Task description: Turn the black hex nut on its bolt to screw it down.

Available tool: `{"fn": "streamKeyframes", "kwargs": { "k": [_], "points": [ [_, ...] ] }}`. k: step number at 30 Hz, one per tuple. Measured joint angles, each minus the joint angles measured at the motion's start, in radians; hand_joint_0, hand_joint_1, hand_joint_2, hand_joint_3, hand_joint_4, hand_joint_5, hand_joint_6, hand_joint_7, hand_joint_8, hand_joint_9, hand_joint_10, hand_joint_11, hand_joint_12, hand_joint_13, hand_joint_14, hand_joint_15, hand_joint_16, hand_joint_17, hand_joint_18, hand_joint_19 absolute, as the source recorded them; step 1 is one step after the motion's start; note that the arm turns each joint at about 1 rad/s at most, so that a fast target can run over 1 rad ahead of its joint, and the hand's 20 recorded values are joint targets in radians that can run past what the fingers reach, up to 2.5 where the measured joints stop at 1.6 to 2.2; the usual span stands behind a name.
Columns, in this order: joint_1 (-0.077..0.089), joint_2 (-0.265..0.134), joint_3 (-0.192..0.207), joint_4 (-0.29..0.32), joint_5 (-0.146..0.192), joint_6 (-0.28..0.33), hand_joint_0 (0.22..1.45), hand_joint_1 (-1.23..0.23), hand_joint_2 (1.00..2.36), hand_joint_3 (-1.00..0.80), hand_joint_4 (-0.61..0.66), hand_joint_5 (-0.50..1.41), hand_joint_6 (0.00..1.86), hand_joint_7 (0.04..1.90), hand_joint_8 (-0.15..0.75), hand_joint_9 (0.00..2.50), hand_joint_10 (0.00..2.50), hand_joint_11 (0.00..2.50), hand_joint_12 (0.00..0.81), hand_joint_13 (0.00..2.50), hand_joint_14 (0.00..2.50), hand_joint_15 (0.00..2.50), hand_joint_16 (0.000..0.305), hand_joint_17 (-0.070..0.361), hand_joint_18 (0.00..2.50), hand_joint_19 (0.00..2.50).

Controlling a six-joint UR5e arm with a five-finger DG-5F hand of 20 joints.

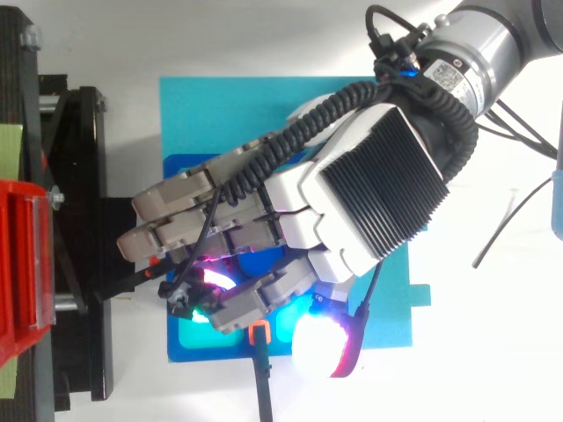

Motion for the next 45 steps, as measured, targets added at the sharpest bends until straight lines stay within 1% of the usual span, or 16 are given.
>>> {"fn": "streamKeyframes", "kwargs": {
  "k": [12, 17, 24, 29, 32, 38, 41, 45],
  "points": [
    [-0.012, 0.0, 0.0, 0.007, -0.002, -0.017, 0.51, -0.15, 1.0, -0.5, 0.16, -0.04, 0.64, 1.24, 0.307, 1.08, 0.01, 0.24, 0.356, 0.72, 0.01, 0.14, 0.049, 0.111, 0.64, 0.27],
    [-0.019, 0.0, 0.0, 0.009, -0.008, -0.023, 0.51, -0.15, 1.0, -0.5, 0.16, -0.04, 0.64, 1.24, 0.306, 1.08, 0.01, 0.24, 0.355, 0.72, 0.0, 0.14, 0.049, 0.111, 0.64, 0.28],
    [-0.037, -0.001, 0.0, 0.016, -0.026, -0.024, 0.51, -0.15, 1.0, -0.5, 0.16, -0.04, 0.64, 1.23, 0.306, 1.09, 0.01, 0.24, 0.354, 0.72, 0.01, 0.14, 0.049, 0.111, 0.65, 0.28],
    [-0.053, 0.0, 0.0, 0.035, -0.05, -0.019, 0.51, -0.16, 1.0, -0.5, 0.16, -0.04, 0.64, 1.24, 0.306, 1.08, 0.01, 0.24, 0.354, 0.72, 0.01, 0.15, 0.049, 0.111, 0.65, 0.28],
    [-0.062, 0.0, 0.0, 0.058, -0.064, -0.004, 0.51, -0.15, 1.0, -0.5, 0.18, -0.04, 0.64, 1.24, 0.306, 1.08, 0.01, 0.24, 0.355, 0.72, 0.01, 0.15, 0.049, 0.111, 0.65, 0.29],
    [-0.071, 0.0, 0.0, 0.097, -0.096, 0.046, 0.51, -0.15, 1.0, -0.5, 0.19, -0.04, 0.63, 1.23, 0.309, 1.08, 0.01, 0.24, 0.36, 0.73, 0.01, 0.14, 0.05, 0.112, 0.67, 0.28],
    [-0.071, 0.001, 0.004, 0.115, -0.109, 0.073, 0.51, -0.15, 1.0, -0.5, 0.19, -0.04, 0.6, 1.28, 0.311, 1.08, 0.01, 0.24, 0.359, 0.73, 0.0, 0.14, 0.05, 0.112, 0.67, 0.29],
    [-0.063, 0.0, 0.009, 0.138, -0.112, 0.092, 0.51, -0.15, 1.0, -0.5, 0.19, -0.04, 0.59, 1.3, 0.311, 1.08, 0.01, 0.24, 0.36, 0.73, 0.0, 0.15, 0.05, 0.112, 0.67, 0.29]
  ]
}}
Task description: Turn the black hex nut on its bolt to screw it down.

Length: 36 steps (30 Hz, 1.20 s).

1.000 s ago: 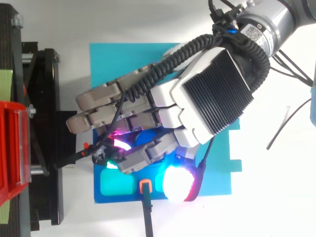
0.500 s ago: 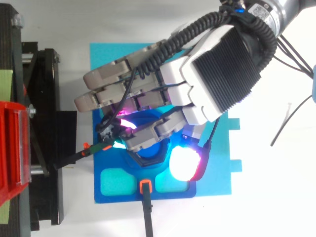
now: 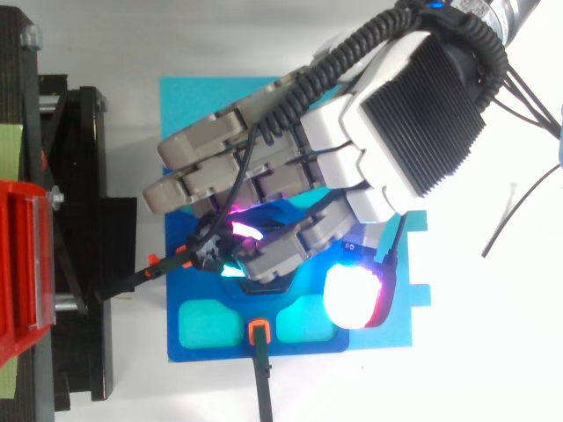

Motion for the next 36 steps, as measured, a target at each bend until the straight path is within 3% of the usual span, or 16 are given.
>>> {"fn": "streamKeyframes", "kwargs": {
  "k": [11, 18, 25, 36],
  "points": [
    [0.034, 0.0, 0.032, 0.018, 0.007, 0.003, 0.51, -0.16, 1.0, -0.5, 0.21, -0.03, 0.5, 1.4, 0.311, 1.06, 0.01, 0.24, 0.363, 0.72, 0.01, 0.15, 0.05, 0.112, 0.66, 0.29],
    [0.058, -0.001, 0.037, 0.007, 0.027, -0.007, 0.51, -0.16, 1.0, -0.5, 0.19, -0.04, 0.5, 1.35, 0.307, 1.06, 0.01, 0.23, 0.363, 0.71, 0.0, 0.14, 0.05, 0.112, 0.66, 0.3],
    [0.082, -0.002, 0.032, -0.06, 0.069, -0.077, 0.51, -0.16, 1.0, -0.5, 0.19, -0.05, 0.5, 1.28, 0.304, 1.05, 0.01, 0.23, 0.363, 0.71, 0.01, 0.14, 0.05, 0.112, 0.65, 0.29],
    [0.087, -0.002, 0.028, -0.204, 0.161, -0.092, 0.51, -0.16, 1.0, -0.5, 0.19, -0.05, 0.5, 1.24, 0.298, 1.04, 0.01, 0.23, 0.362, 0.7, 0.0, 0.14, 0.05, 0.112, 0.65, 0.29]
  ]
}}
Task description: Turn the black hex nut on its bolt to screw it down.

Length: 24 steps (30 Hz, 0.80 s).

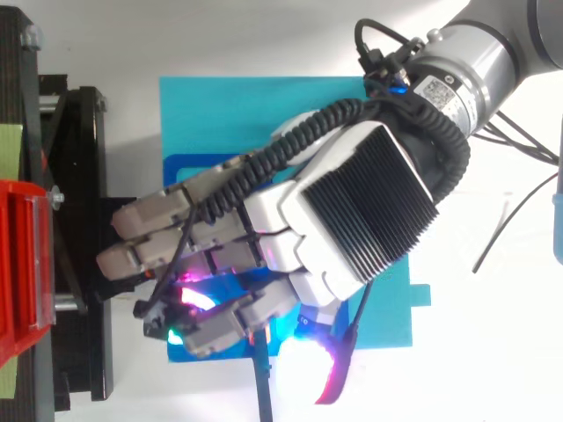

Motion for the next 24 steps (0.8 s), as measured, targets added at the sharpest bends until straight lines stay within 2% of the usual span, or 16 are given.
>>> {"fn": "streamKeyframes", "kwargs": {
  "k": [5, 16, 24],
  "points": [
    [-0.003, 0.0, 0.0, -0.01, 0.008, -0.002, 0.51, -0.16, 1.0, -0.5, 0.19, -0.05, 0.5, 1.25, 0.302, 1.05, 0.01, 0.24, 0.362, 0.7, 0.01, 0.14, 0.05, 0.112, 0.64, 0.29],
    [-0.009, 0.0, 0.0, -0.015, 0.005, -0.006, 0.51, -0.16, 1.0, -0.5, 0.19, -0.03, 0.51, 1.41, 0.305, 1.05, 0.01, 0.23, 0.361, 0.69, 0.0, 0.14, 0.05, 0.112, 0.64, 0.29],
    [-0.016, 0.0, 0.0, -0.016, -0.005, -0.012, 0.51, -0.16, 1.0, -0.5, 0.17, -0.03, 0.57, 1.33, 0.305, 1.06, 0.01, 0.24, 0.362, 0.7, 0.0, 0.14, 0.05, 0.111, 0.64, 0.29]
  ]
}}
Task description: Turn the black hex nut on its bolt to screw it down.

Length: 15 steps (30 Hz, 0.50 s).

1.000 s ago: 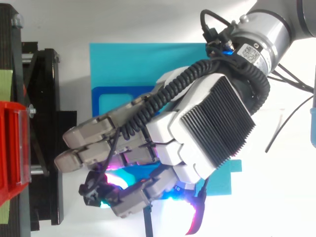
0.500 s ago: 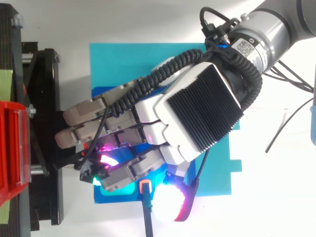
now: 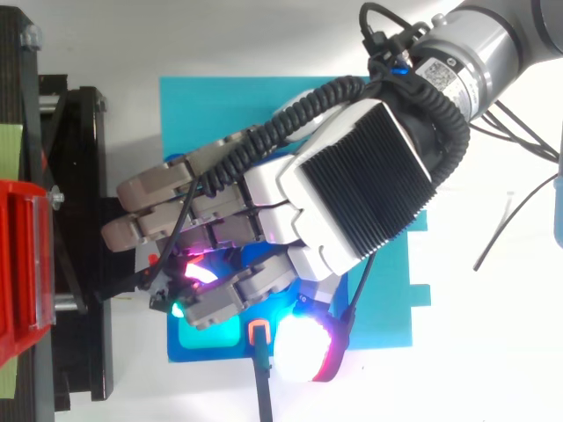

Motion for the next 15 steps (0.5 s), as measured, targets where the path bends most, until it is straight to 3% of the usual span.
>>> {"fn": "streamKeyframes", "kwargs": {
  "k": [15],
  "points": [
    [-0.01, 0.0, -0.001, 0.0, -0.021, -0.001, 0.51, -0.17, 1.0, -0.5, 0.15, -0.03, 0.61, 1.28, 0.305, 1.08, 0.01, 0.24, 0.357, 0.7, 0.0, 0.14, 0.049, 0.11, 0.64, 0.29]
  ]
}}
